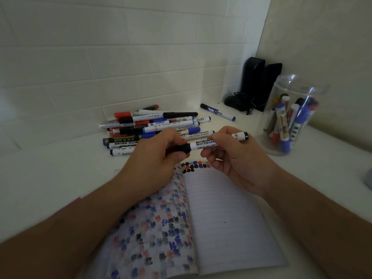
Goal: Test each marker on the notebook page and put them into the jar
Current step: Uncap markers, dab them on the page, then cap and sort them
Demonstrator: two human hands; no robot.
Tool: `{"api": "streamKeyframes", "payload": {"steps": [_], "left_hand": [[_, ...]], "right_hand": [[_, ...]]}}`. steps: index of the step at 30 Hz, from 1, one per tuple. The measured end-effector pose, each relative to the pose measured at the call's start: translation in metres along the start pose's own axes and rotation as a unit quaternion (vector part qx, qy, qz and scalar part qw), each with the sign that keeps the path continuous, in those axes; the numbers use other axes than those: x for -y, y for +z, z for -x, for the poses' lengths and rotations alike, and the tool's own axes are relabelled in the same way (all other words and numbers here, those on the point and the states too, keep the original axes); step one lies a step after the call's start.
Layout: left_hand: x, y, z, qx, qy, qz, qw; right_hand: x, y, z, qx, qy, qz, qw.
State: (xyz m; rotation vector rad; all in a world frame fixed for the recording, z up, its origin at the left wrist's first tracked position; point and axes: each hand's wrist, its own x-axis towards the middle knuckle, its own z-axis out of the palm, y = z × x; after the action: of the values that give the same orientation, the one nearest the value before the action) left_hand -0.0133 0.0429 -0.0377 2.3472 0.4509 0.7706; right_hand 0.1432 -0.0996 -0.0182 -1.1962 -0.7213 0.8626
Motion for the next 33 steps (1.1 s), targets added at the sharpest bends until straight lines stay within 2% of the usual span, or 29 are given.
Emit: {"api": "streamKeyframes", "payload": {"steps": [4, 7, 10, 15, 18, 19, 22, 25, 28, 33], "left_hand": [[-0.001, 0.003, -0.007, -0.010, -0.001, 0.011, 1.000], [-0.010, 0.011, -0.007, 0.008, 0.034, -0.004, 0.999], [-0.011, 0.012, -0.005, 0.046, 0.070, -0.057, 0.995], [-0.003, 0.008, -0.001, 0.100, 0.085, -0.083, 0.988], [-0.001, 0.007, 0.001, 0.103, 0.085, -0.084, 0.987], [0.000, 0.007, 0.001, 0.101, 0.088, -0.086, 0.987], [0.001, 0.008, 0.001, 0.102, 0.087, -0.081, 0.988], [0.003, 0.008, 0.001, 0.095, 0.077, -0.064, 0.990], [0.005, 0.008, 0.001, 0.088, 0.074, -0.059, 0.992], [0.005, 0.008, 0.001, 0.085, 0.075, -0.071, 0.991]], "right_hand": [[-0.004, 0.001, -0.001, -0.012, -0.028, 0.026, 0.999], [-0.010, 0.004, 0.001, -0.020, -0.095, 0.144, 0.985], [-0.008, 0.005, 0.004, -0.033, -0.118, 0.248, 0.961], [0.029, -0.009, 0.012, -0.026, -0.097, 0.350, 0.931], [0.069, -0.029, 0.023, -0.076, -0.154, 0.364, 0.915], [0.085, -0.037, 0.027, -0.120, -0.184, 0.374, 0.901], [0.135, -0.064, 0.036, -0.263, -0.253, 0.439, 0.821], [0.172, -0.091, 0.039, -0.342, -0.273, 0.469, 0.767], [0.184, -0.111, 0.035, -0.349, -0.261, 0.530, 0.728], [0.172, -0.115, 0.013, -0.264, -0.213, 0.676, 0.655]]}}
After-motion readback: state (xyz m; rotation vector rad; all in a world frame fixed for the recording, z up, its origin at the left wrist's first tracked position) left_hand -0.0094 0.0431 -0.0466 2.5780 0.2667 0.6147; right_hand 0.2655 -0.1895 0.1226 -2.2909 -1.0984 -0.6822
